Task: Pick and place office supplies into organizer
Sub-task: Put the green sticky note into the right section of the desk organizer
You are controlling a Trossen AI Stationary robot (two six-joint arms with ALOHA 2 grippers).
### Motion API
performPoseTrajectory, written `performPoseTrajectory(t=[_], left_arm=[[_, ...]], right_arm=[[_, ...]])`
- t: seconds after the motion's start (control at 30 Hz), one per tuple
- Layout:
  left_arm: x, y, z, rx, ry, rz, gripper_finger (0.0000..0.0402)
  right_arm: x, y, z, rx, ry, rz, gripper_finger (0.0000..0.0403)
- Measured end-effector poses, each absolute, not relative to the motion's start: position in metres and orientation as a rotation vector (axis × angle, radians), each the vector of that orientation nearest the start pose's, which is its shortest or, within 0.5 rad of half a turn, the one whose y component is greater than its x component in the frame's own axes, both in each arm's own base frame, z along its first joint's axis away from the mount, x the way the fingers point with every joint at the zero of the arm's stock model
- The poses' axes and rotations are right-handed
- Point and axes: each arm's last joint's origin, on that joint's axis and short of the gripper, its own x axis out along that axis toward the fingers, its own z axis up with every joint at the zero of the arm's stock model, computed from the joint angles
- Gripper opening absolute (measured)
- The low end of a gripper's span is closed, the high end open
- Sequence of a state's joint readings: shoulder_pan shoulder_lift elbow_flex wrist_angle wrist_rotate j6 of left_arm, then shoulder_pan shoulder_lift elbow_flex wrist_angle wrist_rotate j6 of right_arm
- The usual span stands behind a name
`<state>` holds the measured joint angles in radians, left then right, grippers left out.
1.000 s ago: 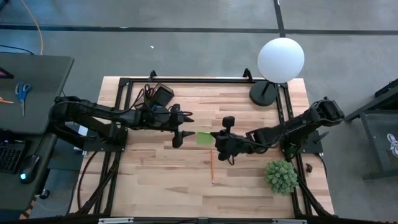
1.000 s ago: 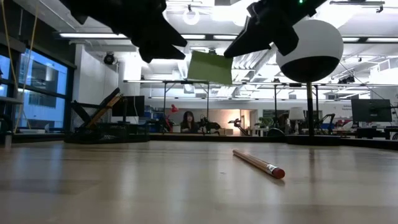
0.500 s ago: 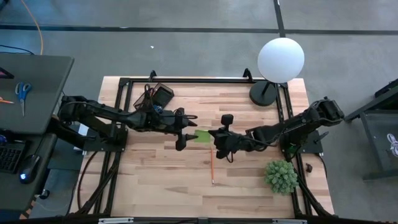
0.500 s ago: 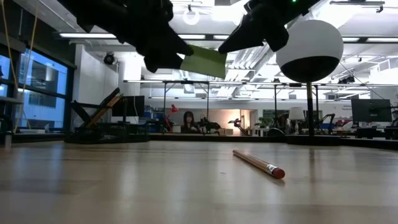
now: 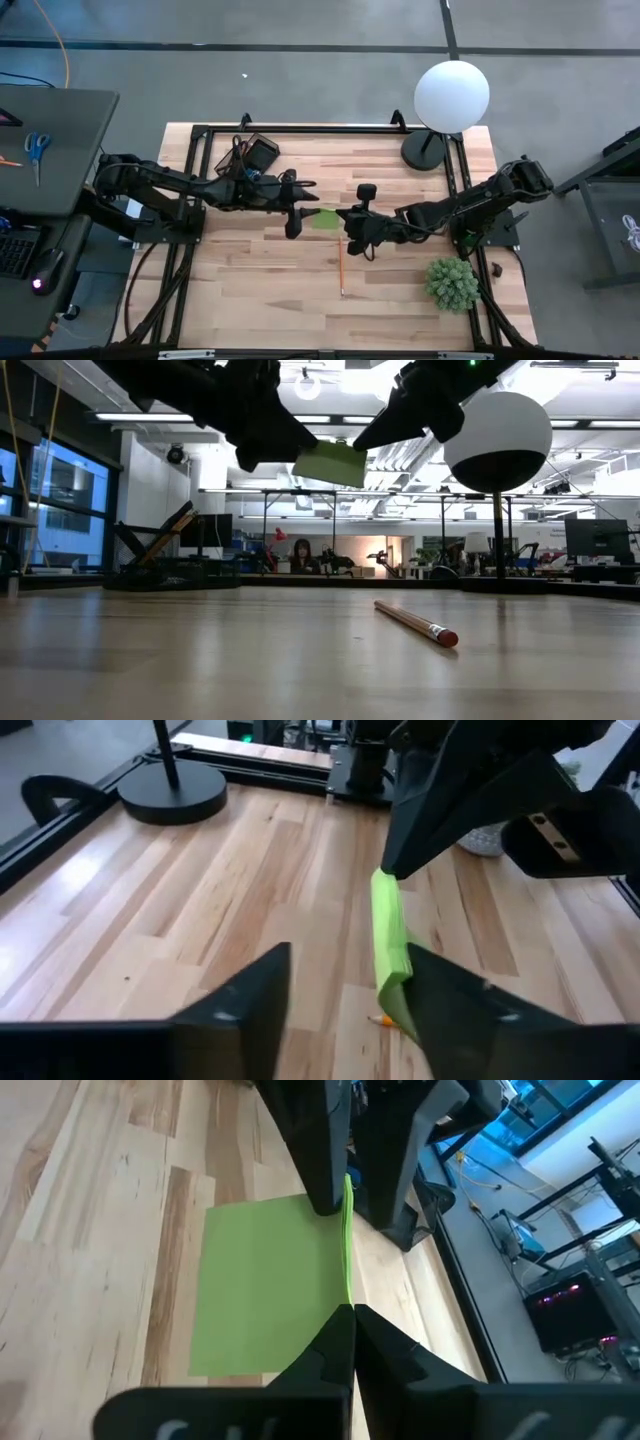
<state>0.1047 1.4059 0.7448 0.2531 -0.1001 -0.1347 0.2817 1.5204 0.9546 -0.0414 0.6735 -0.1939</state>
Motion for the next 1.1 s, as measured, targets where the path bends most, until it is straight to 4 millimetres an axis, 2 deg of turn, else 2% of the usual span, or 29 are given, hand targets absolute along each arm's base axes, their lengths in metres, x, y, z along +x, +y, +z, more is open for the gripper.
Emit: performPoseTrajectory(t=[0.2, 0.27, 0.43, 0.53, 0.73, 0.93, 1.1], left_arm=[[0.294, 0.033, 0.222, -0.098, 0.402, 0.196, 0.0035], [0.294, 0.033, 0.222, -0.09, 0.402, 0.193, 0.0011], [0.293, 0.035, 0.222, -0.077, 0.411, 0.246, 0.0006], [0.289, 0.045, 0.217, -0.073, 0.458, 0.349, 0.0006], [0.27, 0.086, 0.201, -0.151, 0.518, 0.498, 0.0004], [0.251, 0.129, 0.201, -0.224, 0.495, 0.626, 0.0003], [0.225, 0.169, 0.199, -0.317, 0.473, 0.838, 0.0002]], right_arm=[[0.313, 0.073, 0.235, -0.425, 0.575, -0.293, 0.0], [0.313, 0.074, 0.234, -0.399, 0.573, -0.266, 0.0], [0.311, 0.073, 0.232, -0.359, 0.59, -0.289, 0.0003], [0.305, 0.073, 0.229, -0.335, 0.621, -0.405, 0.0011], [0.285, 0.087, 0.222, -0.355, 0.665, -0.574, 0.0029], [0.273, 0.098, 0.22, -0.366, 0.628, -0.669, 0.0048], [0.269, 0.101, 0.222, -0.388, 0.562, -0.757, 0.0056]])
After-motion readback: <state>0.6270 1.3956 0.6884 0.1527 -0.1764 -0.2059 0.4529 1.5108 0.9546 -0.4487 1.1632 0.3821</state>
